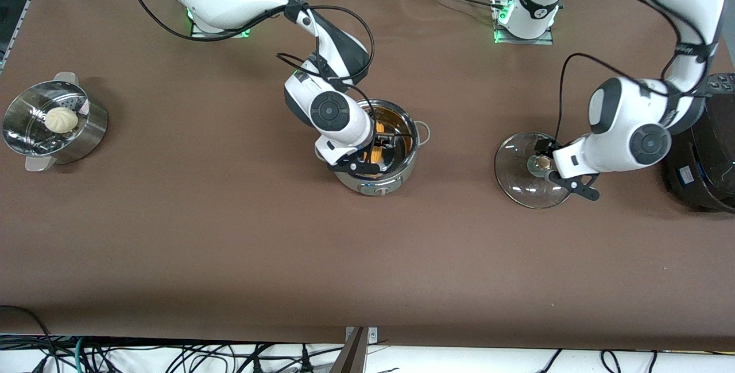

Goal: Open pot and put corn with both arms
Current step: 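Drop corn in the pot with the right gripper while the left gripper lowers the lid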

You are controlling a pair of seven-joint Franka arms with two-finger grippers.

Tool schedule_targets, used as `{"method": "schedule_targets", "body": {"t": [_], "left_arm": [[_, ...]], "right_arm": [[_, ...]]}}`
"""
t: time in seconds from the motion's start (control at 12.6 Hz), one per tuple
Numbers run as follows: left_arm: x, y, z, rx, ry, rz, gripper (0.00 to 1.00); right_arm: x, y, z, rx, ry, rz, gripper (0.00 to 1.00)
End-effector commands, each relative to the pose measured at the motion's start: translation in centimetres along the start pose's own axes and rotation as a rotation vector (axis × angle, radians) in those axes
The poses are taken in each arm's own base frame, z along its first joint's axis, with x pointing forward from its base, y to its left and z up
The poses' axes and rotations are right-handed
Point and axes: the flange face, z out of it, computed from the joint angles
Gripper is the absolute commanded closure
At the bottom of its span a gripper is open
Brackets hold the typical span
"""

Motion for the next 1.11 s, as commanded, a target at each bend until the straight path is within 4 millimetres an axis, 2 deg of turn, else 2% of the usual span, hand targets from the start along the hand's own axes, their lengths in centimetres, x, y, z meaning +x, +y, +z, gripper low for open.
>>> {"method": "schedule_targets", "body": {"t": [0.0, 0.08, 0.16, 0.24, 0.32, 0.4, 0.48, 0.71, 0.87, 1.03], "left_arm": [[-1.1, 5.9, -12.2, 0.042, -0.041, -0.078, 0.00], [-1.6, 7.5, -15.6, 0.038, -0.068, -0.101, 0.00], [-1.8, 8.8, -19.2, 0.048, -0.036, -0.098, 0.00], [-2.3, 9.2, -22.7, 0.061, 0.012, -0.118, 0.00], [-3.0, 8.1, -25.8, 0.066, 0.070, -0.199, 0.00], [-3.4, 7.6, -27.6, 0.063, 0.115, -0.298, 0.00], [-3.7, 7.5, -28.8, 0.065, 0.138, -0.354, 0.00], [-4.2, 7.5, -29.7, 0.054, 0.165, -0.369, 0.00], [-5.0, 7.5, -30.4, 0.068, 0.177, -0.378, 0.00], [-5.2, 6.8, -30.3, 0.057, 0.178, -0.390, 0.00]], "right_arm": [[-2.1, -0.3, -7.4, -0.057, 0.011, 0.012, 0.00], [-1.7, 1.0, -10.7, -0.090, 0.019, 0.019, 0.00], [0.8, 5.1, -14.5, -0.114, 0.033, 0.056, 0.00], [3.6, 10.5, -20.1, -0.098, 0.067, 0.029, 0.00], [6.8, 16.7, -23.4, -0.089, 0.075, -0.013, 0.00], [8.5, 22.2, -25.8, -0.106, 0.054, -0.024, 0.00], [9.7, 27.0, -26.8, -0.120, 0.005, -0.008, 0.00], [10.4, 36.7, -30.8, -0.170, -0.022, -0.005, 0.00], [8.7, 41.6, -36.6, -0.197, 0.076, -0.016, 0.00], [6.3, 44.9, -38.7, -0.238, 0.123, 0.061, 0.00]]}}
